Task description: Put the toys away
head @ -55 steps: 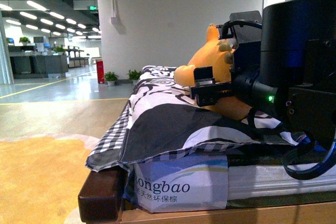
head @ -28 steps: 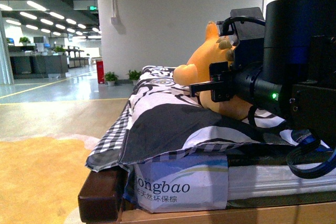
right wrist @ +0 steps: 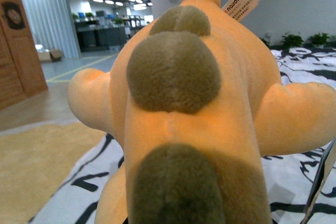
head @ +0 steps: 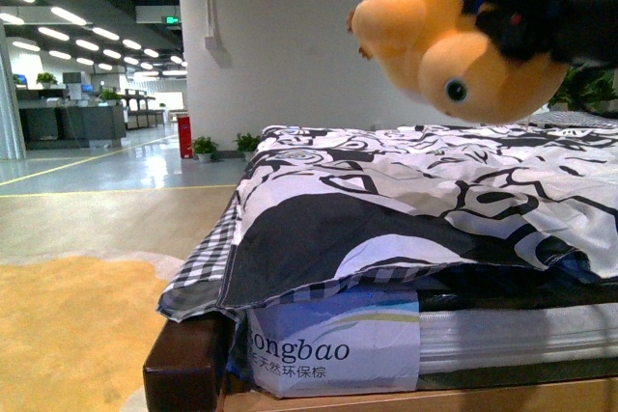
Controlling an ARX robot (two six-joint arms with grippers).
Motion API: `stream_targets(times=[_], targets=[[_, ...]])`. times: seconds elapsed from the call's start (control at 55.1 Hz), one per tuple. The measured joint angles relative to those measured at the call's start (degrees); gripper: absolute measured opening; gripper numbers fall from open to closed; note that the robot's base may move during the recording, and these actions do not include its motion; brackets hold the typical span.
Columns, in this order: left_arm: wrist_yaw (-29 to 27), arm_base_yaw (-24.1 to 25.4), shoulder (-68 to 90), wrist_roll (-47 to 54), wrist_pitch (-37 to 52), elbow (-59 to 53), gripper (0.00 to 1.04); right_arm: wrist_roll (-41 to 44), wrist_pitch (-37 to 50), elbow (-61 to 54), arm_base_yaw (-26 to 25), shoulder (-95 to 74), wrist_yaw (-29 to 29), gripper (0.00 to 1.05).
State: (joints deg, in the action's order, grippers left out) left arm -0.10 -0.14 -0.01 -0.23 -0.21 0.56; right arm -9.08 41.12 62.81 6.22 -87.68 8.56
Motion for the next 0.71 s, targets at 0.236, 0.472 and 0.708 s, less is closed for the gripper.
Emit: stream_targets(times=[0.236,0.472,0.708], targets=[[0.0,0.0,0.0,0.0,0.0,0.0,0.98,-7.1,-0.9,-9.6,-6.1,14.6,9.1,0.08],[0.0,0.0,0.0,0.0,0.0,0.0,0.98,-12.7,-2.9,-19.3,-10.9,28.7,15.2,0.08],[0.0,0.0,0.0,0.0,0.0,0.0,0.98,-12.1,-9.9,-23.2,-10.0,35.5,14.3,0.08]])
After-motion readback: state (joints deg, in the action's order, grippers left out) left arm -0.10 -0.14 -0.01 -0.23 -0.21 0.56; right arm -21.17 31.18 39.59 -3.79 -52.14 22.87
